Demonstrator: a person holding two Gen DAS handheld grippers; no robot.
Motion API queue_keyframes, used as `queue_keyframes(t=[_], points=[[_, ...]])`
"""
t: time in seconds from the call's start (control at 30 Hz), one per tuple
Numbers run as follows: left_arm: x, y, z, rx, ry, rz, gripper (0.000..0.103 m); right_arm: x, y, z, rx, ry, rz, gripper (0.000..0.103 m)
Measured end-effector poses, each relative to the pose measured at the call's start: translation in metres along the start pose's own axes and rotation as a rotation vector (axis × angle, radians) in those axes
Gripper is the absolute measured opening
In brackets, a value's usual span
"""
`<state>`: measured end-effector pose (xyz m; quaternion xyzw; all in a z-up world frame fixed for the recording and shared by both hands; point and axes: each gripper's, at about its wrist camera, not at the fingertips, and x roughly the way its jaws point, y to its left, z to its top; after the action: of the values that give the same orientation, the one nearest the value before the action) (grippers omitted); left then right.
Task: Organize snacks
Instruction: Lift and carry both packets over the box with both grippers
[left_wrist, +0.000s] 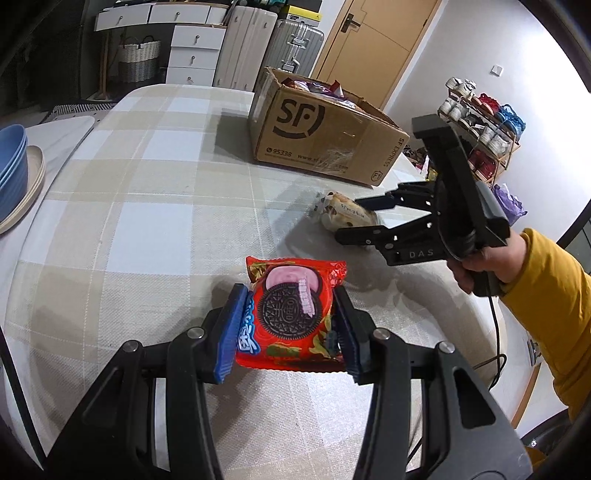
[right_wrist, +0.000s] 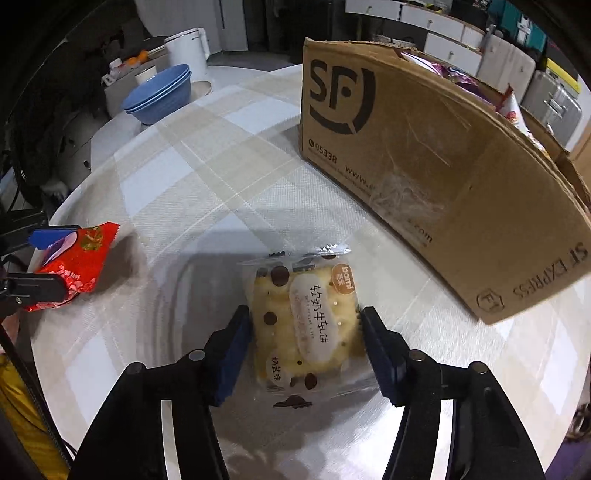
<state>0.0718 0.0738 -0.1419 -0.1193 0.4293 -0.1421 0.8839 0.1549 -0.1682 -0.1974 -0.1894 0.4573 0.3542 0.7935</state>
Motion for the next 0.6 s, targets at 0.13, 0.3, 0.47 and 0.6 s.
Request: queue_keyframes(t=[0.13, 0.3, 0.47, 0.6], points=[[-0.003, -0.001, 0.000, -0.004, -0.001, -0.006, 0.043, -0.008, 0.006, -0.011, 0.076, -0.069, 0.022, 0.060], [-0.014, -0.006, -0.003, 0.004, -0.016, -0.002, 0.043, -0.039, 0.010, -0.020, 0.198, -0.187, 0.103, 0.060], [-0.027, -0.013, -0.001, 0.017, -0.046, -0.004, 0.043, -0.094, 0.022, -0.041, 0.287, -0.339, 0.177, 0.060], [-0.041, -0.023, 0.007, 0.029, -0.079, -0.007, 0.043, -0.127, 0.030, -0.060, 0.343, -0.426, 0.206, 0.060]])
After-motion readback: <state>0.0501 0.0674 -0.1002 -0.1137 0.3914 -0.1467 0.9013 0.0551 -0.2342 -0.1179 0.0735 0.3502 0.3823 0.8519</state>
